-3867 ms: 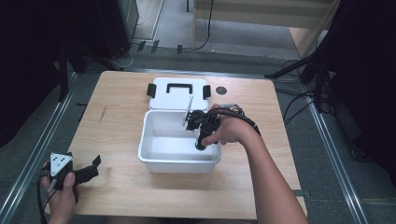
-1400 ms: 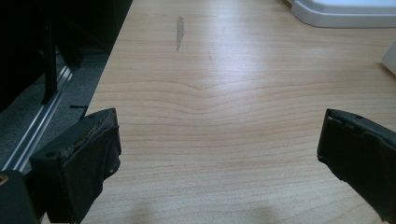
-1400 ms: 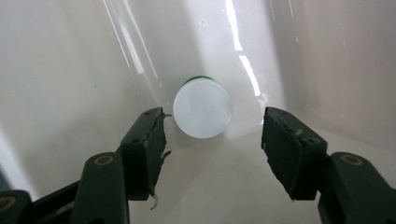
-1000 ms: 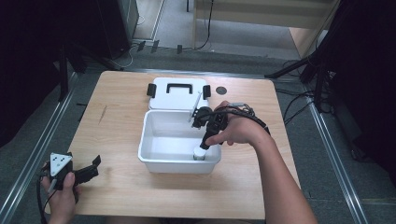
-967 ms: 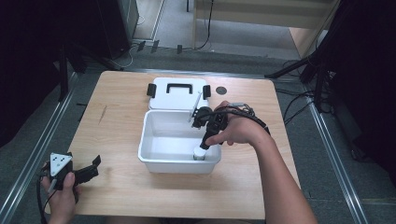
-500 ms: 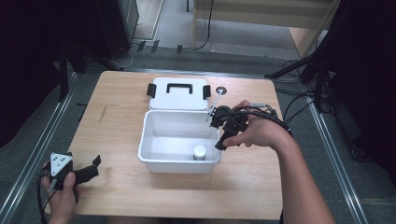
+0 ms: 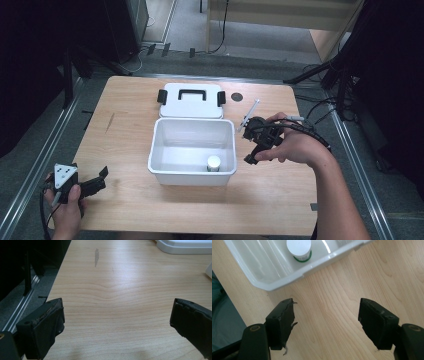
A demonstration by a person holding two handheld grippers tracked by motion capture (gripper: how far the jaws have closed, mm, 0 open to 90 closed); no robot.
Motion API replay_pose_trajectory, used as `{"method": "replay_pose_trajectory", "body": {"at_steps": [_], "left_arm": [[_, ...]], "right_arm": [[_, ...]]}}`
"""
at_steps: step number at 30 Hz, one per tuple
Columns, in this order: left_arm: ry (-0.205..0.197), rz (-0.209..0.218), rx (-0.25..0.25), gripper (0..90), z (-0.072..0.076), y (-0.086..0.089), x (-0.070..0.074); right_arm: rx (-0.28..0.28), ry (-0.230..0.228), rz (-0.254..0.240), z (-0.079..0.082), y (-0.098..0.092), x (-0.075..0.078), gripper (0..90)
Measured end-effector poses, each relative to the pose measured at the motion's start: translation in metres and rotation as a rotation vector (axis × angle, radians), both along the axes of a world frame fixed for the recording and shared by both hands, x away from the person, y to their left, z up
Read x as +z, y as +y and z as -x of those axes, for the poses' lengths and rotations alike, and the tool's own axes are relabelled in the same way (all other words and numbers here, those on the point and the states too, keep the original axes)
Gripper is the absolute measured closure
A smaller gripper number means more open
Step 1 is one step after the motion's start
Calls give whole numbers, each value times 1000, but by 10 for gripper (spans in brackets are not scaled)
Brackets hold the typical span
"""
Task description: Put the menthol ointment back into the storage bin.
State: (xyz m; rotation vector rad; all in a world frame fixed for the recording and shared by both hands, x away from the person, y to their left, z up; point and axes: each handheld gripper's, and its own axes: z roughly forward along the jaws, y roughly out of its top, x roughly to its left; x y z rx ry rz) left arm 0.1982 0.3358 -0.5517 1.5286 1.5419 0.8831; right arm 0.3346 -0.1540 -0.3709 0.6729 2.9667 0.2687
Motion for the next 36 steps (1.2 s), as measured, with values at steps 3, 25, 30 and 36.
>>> {"method": "replay_pose_trajectory", "body": {"at_steps": [3,25,30,36], "left_arm": [[1,-1,0,1,0,0,0],[8,-2,0,1,0,0,0],[9,-3,1,1,0,0,0],[10,4,1,1,0,1,0]], "right_arm": [[-14,5,-5,1,-8,-4,298],[-229,-56,-216,10,-75,-64,299],[-278,-126,-303,15,-90,-84,274],[-352,-246,-394,24,-105,-108,265]]}}
